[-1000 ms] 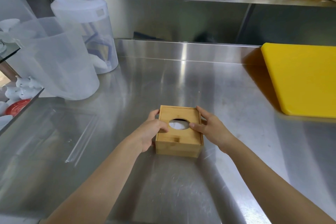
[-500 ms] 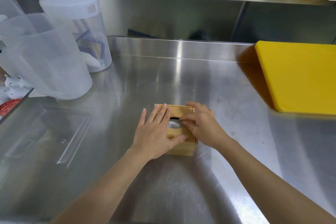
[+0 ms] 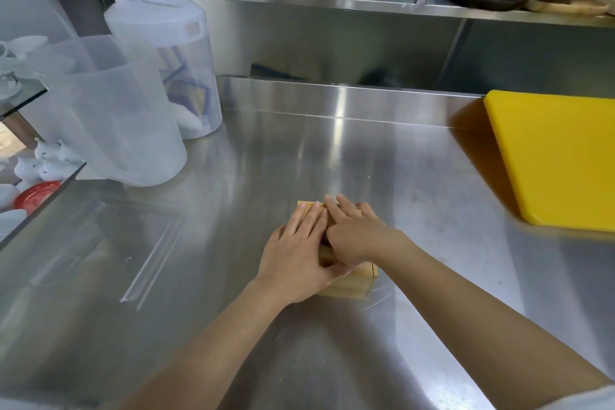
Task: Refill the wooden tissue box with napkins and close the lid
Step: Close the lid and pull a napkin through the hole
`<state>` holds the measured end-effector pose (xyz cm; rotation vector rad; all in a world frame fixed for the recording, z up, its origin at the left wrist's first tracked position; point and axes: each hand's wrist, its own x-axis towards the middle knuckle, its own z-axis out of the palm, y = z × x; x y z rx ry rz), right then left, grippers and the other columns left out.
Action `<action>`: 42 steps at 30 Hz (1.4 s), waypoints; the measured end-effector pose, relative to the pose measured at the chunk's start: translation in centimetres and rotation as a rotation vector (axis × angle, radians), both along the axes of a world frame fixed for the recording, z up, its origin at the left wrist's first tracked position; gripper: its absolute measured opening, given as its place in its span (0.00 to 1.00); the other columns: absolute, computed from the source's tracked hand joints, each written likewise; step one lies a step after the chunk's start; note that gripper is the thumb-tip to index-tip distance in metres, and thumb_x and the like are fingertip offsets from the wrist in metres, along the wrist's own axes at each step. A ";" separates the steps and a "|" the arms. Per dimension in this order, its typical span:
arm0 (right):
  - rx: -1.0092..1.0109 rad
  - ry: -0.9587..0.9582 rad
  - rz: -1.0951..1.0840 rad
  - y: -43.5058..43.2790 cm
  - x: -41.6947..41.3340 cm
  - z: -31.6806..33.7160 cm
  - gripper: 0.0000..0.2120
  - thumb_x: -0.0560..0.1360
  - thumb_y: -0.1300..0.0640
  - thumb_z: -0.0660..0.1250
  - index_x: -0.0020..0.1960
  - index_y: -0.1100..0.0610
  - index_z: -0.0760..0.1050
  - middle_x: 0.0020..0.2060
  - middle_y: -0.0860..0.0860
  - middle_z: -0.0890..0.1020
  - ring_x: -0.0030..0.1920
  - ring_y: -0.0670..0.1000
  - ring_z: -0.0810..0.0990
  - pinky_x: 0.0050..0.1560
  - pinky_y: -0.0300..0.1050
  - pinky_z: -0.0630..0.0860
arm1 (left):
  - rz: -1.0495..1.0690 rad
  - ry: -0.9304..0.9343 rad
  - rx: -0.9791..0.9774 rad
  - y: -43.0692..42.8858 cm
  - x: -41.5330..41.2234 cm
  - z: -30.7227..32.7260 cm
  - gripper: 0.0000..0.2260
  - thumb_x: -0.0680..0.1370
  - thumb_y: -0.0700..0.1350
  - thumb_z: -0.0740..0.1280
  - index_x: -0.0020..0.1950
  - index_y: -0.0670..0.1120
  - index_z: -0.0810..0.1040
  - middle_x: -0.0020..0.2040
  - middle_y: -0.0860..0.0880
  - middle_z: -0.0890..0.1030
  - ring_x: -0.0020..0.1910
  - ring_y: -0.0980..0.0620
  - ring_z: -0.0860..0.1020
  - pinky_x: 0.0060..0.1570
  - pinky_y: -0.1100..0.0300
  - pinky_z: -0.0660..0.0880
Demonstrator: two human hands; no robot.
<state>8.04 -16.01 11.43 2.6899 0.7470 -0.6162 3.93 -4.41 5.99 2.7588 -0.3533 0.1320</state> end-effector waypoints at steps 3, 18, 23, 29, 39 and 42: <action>-0.058 -0.032 -0.022 0.7 0.1 0.2 0.26 0.76 0.61 0.60 0.72 0.60 0.57 0.75 0.59 0.40 0.74 0.60 0.38 0.73 0.62 0.44 | 0.002 -0.010 -0.012 0.0 0.0 -0.1 0.44 0.64 0.75 0.49 0.74 0.53 0.49 0.77 0.56 0.52 0.74 0.57 0.43 0.67 0.54 0.57; 0.020 -0.192 0.020 0.4 0.3 -0.9 0.19 0.79 0.53 0.52 0.68 0.57 0.66 0.76 0.55 0.47 0.75 0.59 0.41 0.71 0.64 0.43 | 0.009 0.010 -0.043 -0.1 -0.1 0.0 0.44 0.66 0.73 0.55 0.75 0.51 0.49 0.77 0.56 0.51 0.74 0.57 0.41 0.67 0.54 0.59; 0.209 -0.250 -0.016 0.2 0.4 -0.9 0.14 0.77 0.58 0.56 0.61 0.56 0.73 0.74 0.51 0.59 0.74 0.55 0.52 0.70 0.60 0.49 | 0.026 0.031 -0.063 -0.2 -0.2 0.2 0.44 0.66 0.73 0.53 0.74 0.51 0.51 0.77 0.56 0.51 0.74 0.58 0.41 0.67 0.54 0.59; 0.321 -0.282 -0.012 -0.3 0.5 -1.3 0.13 0.75 0.56 0.58 0.55 0.56 0.77 0.69 0.50 0.68 0.72 0.54 0.57 0.68 0.59 0.50 | 0.036 0.042 -0.039 -0.3 -0.3 0.3 0.43 0.66 0.74 0.52 0.74 0.51 0.51 0.77 0.56 0.51 0.74 0.57 0.40 0.67 0.54 0.59; 0.455 -0.449 0.130 -1.5 0.0 -1.1 0.05 0.65 0.63 0.68 0.39 0.59 0.82 0.55 0.53 0.80 0.63 0.59 0.73 0.61 0.67 0.61 | 0.039 0.044 -0.039 -0.3 -0.2 0.2 0.41 0.66 0.74 0.51 0.72 0.52 0.53 0.76 0.55 0.53 0.74 0.56 0.42 0.66 0.50 0.60; 0.598 -0.462 0.110 -2.1 -0.4 -0.7 0.04 0.61 0.65 0.71 0.31 0.59 0.77 0.45 0.55 0.82 0.50 0.60 0.79 0.53 0.62 0.68 | 0.031 0.062 -0.061 -0.3 -0.1 0.2 0.40 0.65 0.74 0.52 0.71 0.52 0.56 0.76 0.55 0.53 0.74 0.56 0.43 0.67 0.47 0.59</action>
